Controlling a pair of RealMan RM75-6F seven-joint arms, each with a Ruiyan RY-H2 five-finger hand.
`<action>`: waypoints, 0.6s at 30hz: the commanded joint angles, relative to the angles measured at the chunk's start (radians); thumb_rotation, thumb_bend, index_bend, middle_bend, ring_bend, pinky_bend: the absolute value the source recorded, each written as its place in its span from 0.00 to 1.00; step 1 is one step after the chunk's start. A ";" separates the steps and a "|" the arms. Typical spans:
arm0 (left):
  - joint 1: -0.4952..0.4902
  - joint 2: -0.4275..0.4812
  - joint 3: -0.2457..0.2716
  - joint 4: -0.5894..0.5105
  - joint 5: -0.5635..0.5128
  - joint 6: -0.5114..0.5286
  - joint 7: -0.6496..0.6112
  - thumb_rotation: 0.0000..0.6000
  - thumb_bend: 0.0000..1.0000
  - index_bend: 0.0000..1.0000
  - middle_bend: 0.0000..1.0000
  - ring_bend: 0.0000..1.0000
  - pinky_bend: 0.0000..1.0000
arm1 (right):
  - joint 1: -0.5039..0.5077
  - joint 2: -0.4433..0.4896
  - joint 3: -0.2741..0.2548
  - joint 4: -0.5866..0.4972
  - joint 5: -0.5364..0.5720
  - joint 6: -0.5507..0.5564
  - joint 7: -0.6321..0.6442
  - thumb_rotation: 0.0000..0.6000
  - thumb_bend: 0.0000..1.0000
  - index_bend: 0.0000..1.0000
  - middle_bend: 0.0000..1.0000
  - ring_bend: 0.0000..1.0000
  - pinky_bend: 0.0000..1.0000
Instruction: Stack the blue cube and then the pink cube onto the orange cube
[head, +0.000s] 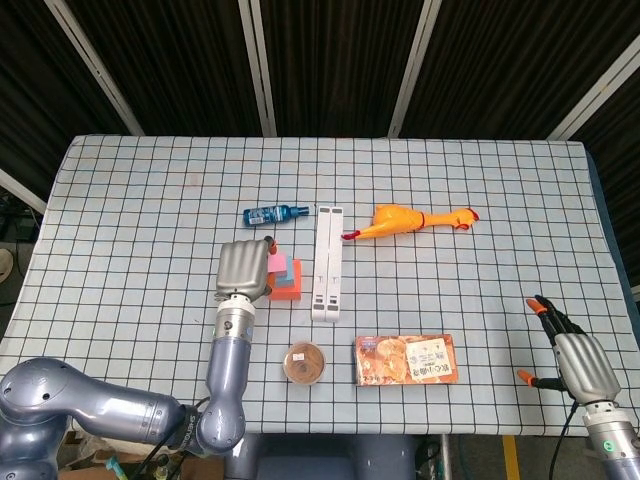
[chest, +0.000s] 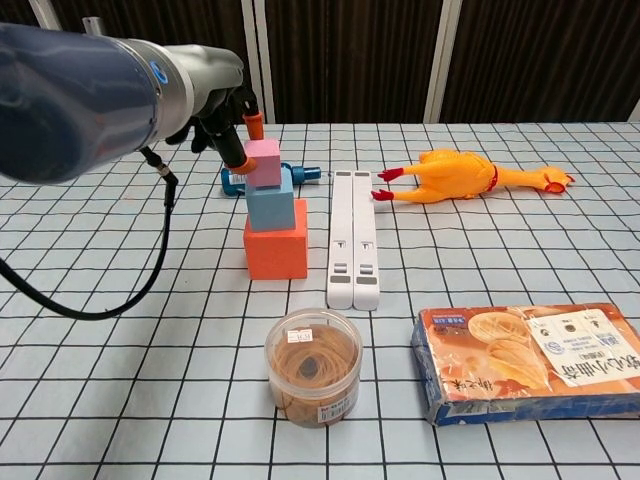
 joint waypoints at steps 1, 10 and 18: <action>-0.002 0.001 0.005 0.003 0.003 0.000 0.001 1.00 0.39 0.36 0.87 0.75 0.82 | 0.000 0.000 0.000 0.000 0.000 -0.001 0.000 1.00 0.06 0.09 0.06 0.16 0.29; -0.005 -0.001 0.019 0.013 0.006 -0.005 -0.001 1.00 0.38 0.34 0.86 0.74 0.81 | 0.001 0.000 -0.001 -0.001 0.002 -0.004 -0.004 1.00 0.06 0.09 0.06 0.16 0.29; -0.009 0.005 0.033 -0.002 0.022 0.022 0.013 1.00 0.38 0.34 0.86 0.74 0.81 | 0.002 -0.001 0.000 0.000 0.003 -0.006 -0.005 1.00 0.06 0.09 0.06 0.16 0.29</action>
